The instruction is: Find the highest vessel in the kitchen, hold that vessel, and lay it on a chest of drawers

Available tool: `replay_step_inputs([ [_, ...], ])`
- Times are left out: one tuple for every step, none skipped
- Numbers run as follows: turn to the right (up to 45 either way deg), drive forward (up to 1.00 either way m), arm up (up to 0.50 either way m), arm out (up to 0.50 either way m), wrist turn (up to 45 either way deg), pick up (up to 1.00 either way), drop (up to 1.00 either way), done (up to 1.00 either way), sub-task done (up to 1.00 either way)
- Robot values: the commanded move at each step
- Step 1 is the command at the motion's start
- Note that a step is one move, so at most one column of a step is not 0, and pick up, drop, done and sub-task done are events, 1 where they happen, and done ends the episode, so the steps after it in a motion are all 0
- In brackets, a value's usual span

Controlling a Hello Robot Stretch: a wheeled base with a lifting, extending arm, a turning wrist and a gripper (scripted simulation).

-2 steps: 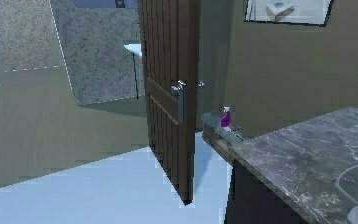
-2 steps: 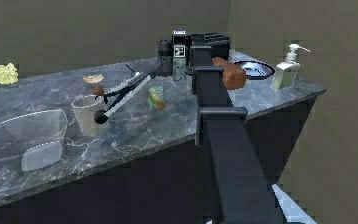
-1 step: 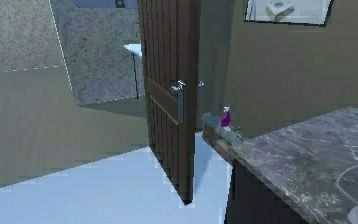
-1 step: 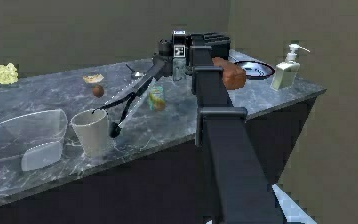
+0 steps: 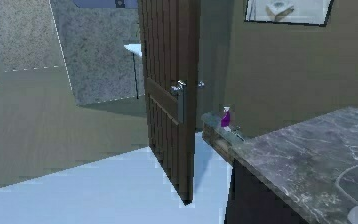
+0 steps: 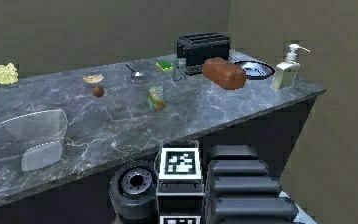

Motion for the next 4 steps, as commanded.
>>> replay_step_inputs([
  [-36.0,0.0,0.0,0.0,0.0,0.0,0.0,0.0,0.0],
  [0.0,1.0,0.0,0.0,0.0,0.0,0.0,0.0,0.0],
  [0.0,1.0,0.0,0.0,0.0,0.0,0.0,0.0,0.0],
  [-3.0,0.0,0.0,0.0,0.0,0.0,0.0,0.0,0.0],
])
